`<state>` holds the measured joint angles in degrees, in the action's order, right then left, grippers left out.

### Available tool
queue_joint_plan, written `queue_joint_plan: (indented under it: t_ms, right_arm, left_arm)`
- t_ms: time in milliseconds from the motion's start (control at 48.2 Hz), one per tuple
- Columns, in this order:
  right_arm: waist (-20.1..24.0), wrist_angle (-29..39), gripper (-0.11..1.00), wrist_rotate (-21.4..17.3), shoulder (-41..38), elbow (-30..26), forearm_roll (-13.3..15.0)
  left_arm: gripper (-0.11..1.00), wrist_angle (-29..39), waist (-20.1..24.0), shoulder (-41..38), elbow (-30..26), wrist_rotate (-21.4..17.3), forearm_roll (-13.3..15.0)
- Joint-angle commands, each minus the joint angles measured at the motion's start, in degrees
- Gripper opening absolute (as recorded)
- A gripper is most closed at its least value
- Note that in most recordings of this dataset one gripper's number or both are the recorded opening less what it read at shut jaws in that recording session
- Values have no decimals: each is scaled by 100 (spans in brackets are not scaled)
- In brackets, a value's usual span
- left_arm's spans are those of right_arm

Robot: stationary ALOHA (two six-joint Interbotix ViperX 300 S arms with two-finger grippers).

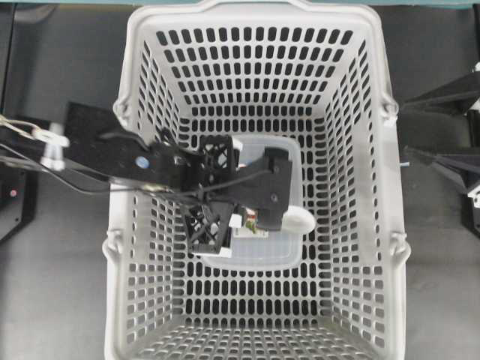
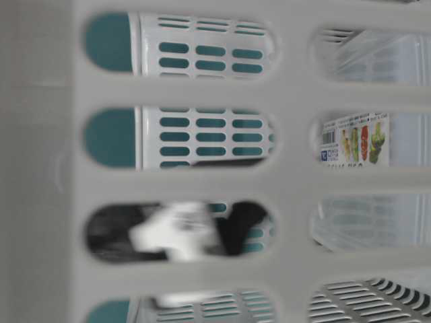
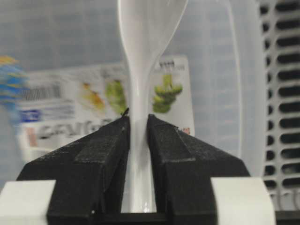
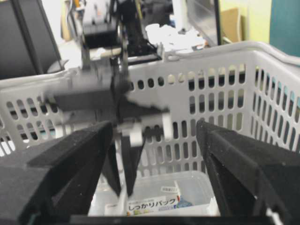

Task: Pick up the chinese spoon from the shopping basket with the left arm.
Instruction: 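Lift the white spoon upward out of the container with the left gripper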

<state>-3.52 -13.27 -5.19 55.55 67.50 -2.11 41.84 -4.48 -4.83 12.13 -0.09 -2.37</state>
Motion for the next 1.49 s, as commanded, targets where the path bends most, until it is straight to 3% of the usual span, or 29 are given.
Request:
queue_joint_plan:
  t_ms: [0, 311, 788, 1141, 1473]
  right_arm:
    - [-9, -35, 70, 0, -35, -114, -9]
    - [-9, -35, 70, 0, -35, -105, -18]
    - [-9, -35, 70, -9, -35, -105, -18]
    - [-9, -35, 70, -9, -35, -105, -18]
    - [-9, -35, 70, -9, -35, -105, -18]
  left_arm:
    - [12, 255, -18, 431, -431, 18, -18]
    - [12, 1230, -79, 1002, -1239, 114, -18]
    - [12, 1230, -70, 1028, -1257, 141, -18]
    - [12, 1230, -35, 1011, -1318, 475, -18]
    - [12, 1230, -44, 1011, -1318, 510, -18]
